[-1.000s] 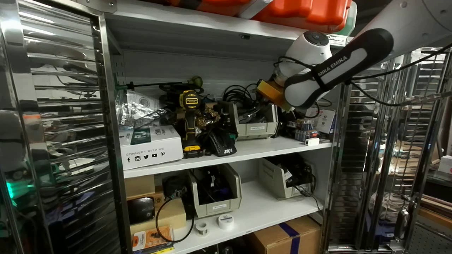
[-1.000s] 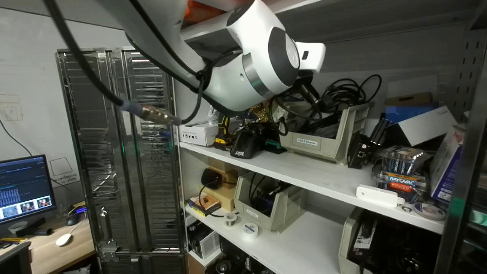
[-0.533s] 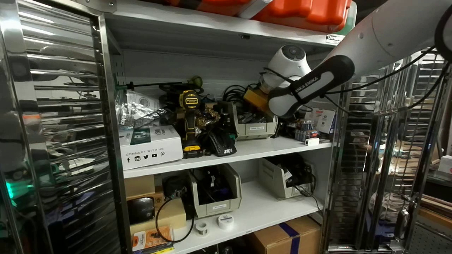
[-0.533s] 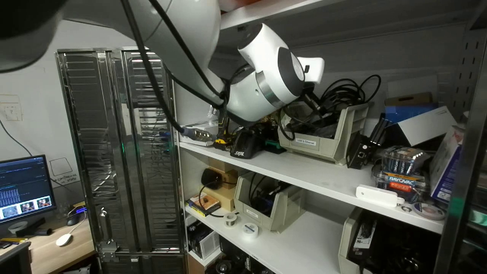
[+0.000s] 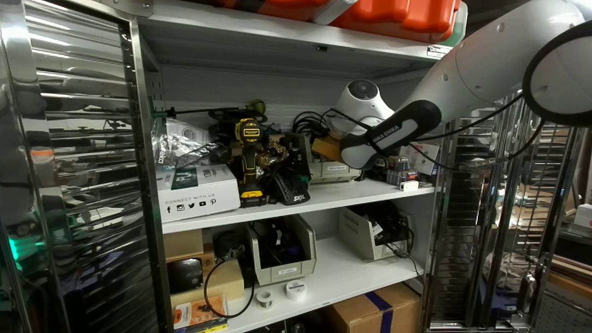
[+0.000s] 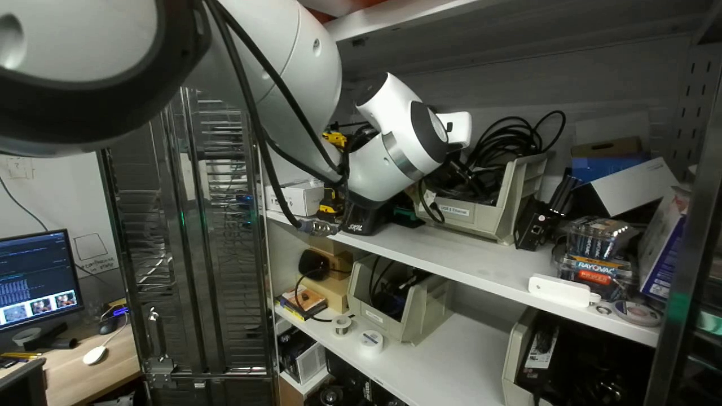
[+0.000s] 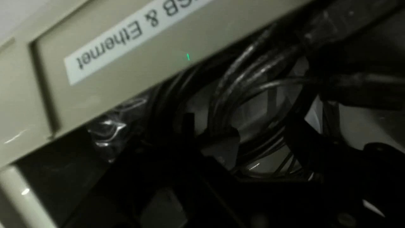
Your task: Pick up the cable and put it in the tool box
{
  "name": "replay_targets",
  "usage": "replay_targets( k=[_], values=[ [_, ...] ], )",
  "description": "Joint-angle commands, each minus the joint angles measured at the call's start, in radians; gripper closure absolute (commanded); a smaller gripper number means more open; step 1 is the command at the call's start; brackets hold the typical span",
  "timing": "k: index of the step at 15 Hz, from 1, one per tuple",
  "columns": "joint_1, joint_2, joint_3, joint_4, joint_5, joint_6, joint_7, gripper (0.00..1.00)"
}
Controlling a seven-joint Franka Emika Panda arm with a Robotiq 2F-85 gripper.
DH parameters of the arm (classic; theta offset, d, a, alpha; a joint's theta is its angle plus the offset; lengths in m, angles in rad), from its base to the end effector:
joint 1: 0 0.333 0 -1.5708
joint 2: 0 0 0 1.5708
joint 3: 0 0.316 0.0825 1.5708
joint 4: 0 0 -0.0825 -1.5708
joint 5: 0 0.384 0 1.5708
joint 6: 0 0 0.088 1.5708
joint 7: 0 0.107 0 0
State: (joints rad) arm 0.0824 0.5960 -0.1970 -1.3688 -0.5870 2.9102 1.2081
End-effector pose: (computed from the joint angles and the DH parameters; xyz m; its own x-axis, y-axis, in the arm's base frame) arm 0.7665 -0.0121 0.4785 0.3356 -0.5340 0.7760 -0.4766 -0.8069 -0.3491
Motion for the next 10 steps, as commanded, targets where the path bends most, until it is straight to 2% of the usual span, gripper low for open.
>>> replay_targets(
  k=[1, 5, 10],
  values=[
    [0.015, -0.016, -0.022, 0.035, -0.028, -0.008, -0.006, 0.00],
    [0.012, -0.089, 0.007, -0.033, -0.030, -0.086, -0.065, 0.00],
    [-0.028, -0.232, 0.107, -0.195, 0.029, -0.147, -0.227, 0.00]
  ],
)
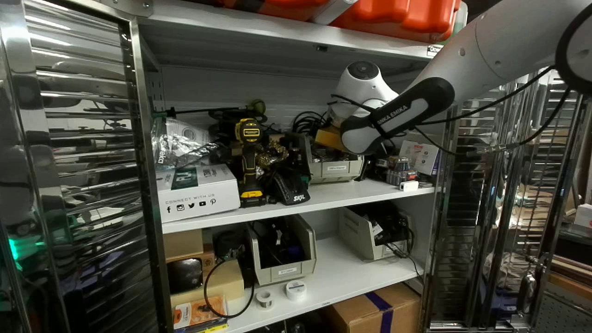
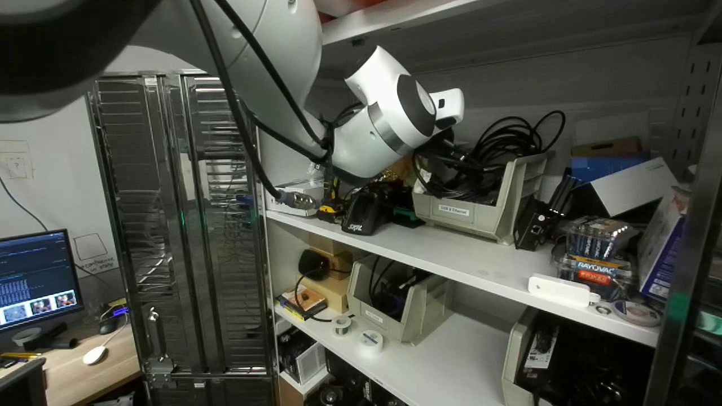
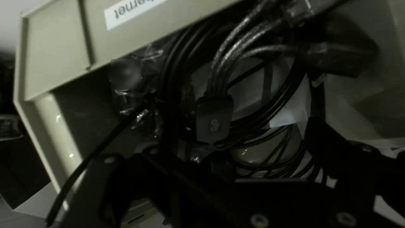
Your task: Pick up the cable and put it in the tool box
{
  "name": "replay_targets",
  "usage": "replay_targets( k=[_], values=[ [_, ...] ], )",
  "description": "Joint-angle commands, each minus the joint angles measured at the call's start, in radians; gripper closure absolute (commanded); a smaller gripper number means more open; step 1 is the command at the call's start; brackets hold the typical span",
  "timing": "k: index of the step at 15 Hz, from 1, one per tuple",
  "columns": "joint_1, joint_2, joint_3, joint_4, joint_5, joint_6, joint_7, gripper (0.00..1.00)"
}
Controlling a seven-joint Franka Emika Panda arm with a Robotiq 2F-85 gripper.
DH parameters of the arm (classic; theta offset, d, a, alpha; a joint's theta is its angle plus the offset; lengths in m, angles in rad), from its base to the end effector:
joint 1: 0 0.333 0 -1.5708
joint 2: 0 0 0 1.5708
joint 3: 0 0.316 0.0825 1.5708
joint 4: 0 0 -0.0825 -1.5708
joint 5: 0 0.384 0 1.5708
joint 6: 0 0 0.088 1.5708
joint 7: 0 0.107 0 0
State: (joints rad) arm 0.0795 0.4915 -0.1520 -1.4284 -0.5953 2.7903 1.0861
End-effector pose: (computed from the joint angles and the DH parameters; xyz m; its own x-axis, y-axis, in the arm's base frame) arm 0.7469 -0.0024 0.5110 0.4164 -0.4556 0.7868 -0.4776 -0.8460 -0.2372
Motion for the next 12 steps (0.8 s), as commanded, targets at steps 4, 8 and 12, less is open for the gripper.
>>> replay_targets(
  k=[4, 8, 12],
  values=[
    [-0.066, -0.302, 0.133, -0.332, 0.097, -0.024, -0.240, 0.00],
    [-0.067, -0.506, 0.152, -0.547, 0.272, -0.114, -0.455, 0.00],
    [-0.063, -0.698, 0.158, -0.724, 0.558, -0.331, -0.739, 0.00]
  ],
)
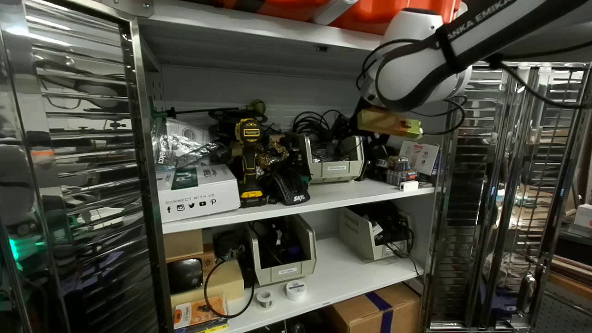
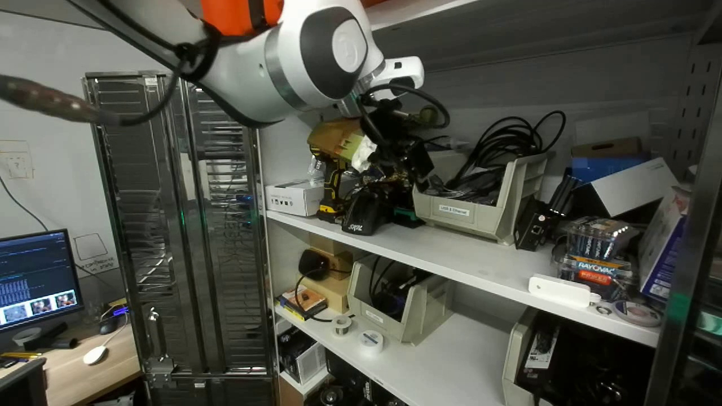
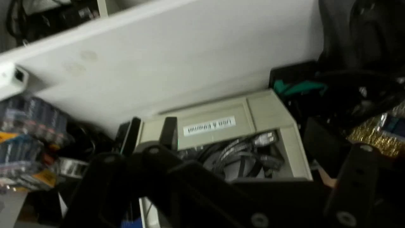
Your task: Pick up the cable and put it in the tool box
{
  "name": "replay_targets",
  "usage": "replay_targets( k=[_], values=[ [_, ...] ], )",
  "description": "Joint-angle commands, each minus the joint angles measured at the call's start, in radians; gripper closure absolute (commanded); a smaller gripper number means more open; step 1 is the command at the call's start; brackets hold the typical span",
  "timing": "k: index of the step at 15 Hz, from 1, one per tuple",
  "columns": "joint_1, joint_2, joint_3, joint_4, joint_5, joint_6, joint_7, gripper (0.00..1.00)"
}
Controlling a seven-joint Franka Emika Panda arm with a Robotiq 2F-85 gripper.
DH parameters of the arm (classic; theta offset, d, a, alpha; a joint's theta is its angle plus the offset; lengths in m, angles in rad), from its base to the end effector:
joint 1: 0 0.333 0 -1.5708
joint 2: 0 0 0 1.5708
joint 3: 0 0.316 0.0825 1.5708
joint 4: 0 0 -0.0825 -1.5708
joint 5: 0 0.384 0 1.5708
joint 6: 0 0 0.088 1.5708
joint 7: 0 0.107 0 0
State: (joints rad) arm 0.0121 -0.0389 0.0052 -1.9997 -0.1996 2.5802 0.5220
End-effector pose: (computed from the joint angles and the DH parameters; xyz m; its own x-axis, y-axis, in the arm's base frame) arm 0.5902 0.0137 0.5459 0.7437 -0.3303 0.5813 -0.3213 -0.9390 -0.1226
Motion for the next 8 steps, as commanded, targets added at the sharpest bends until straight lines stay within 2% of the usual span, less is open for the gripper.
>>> replay_targets(
  k=[1, 2, 5, 8],
  values=[
    [0.006, -0.209, -0.007, -0.177, 0.214, -0.200, -0.233, 0.00],
    [0.007, -0.247, -0.017, -0.188, 0.264, -0.291, -0.286, 0.00],
    [-0.012, -0.302, -0.054, -0.163, 0.316, -0.588, -0.372, 0.00],
    [-0.038, -0.297, -0.097, -0.089, 0.285, -0.867, -0.453, 0.00]
  ],
)
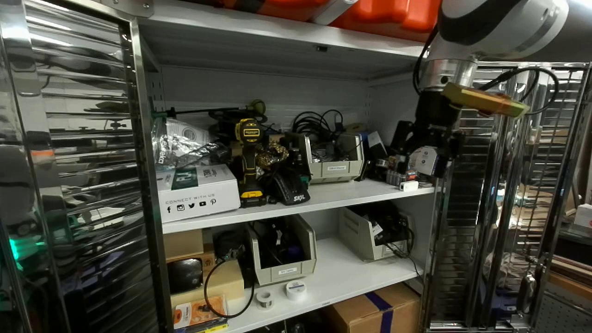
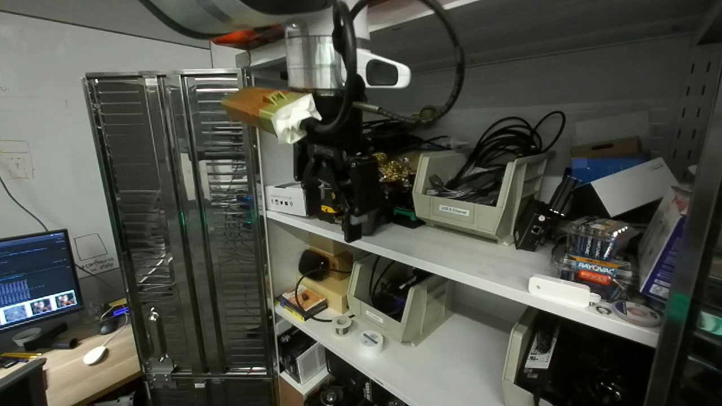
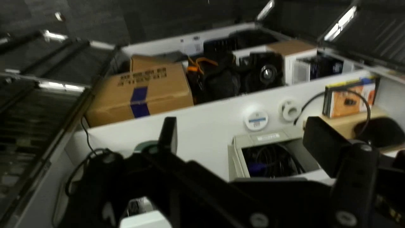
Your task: Pick up the cable and put it in the tool box
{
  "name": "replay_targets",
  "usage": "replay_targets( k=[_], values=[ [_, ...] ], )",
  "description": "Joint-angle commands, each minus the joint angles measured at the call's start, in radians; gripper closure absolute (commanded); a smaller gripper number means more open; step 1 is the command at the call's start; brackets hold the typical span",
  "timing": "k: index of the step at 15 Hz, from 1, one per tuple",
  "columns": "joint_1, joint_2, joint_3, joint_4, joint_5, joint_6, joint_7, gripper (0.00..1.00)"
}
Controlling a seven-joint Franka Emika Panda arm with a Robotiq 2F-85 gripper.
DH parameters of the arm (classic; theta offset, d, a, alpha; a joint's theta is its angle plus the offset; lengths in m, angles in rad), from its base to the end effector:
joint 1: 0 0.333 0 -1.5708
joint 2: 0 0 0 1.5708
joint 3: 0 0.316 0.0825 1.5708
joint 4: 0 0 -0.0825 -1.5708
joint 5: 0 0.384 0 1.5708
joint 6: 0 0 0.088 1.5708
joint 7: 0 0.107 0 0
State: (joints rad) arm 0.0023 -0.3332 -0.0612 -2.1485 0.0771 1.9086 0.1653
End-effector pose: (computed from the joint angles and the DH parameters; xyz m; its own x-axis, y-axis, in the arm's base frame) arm 0.4643 -0.0246 0.5474 0.9667 -0.2448 0.0743 -0.2362 -0.9656 -0.1084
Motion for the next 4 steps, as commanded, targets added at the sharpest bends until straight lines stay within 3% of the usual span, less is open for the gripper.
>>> replay_targets(
  k=[1, 2, 4],
  values=[
    [-0.031, 0.002, -0.052, 0.093, 0.019, -0.281, -0.157, 0.00],
    [-0.036, -0.010, -0.015, 0.028, 0.005, -0.165, -0.079, 0.00],
    [-0.046, -0.010, -0.039, 0.056, 0.005, -0.242, -0.133, 0.00]
  ],
)
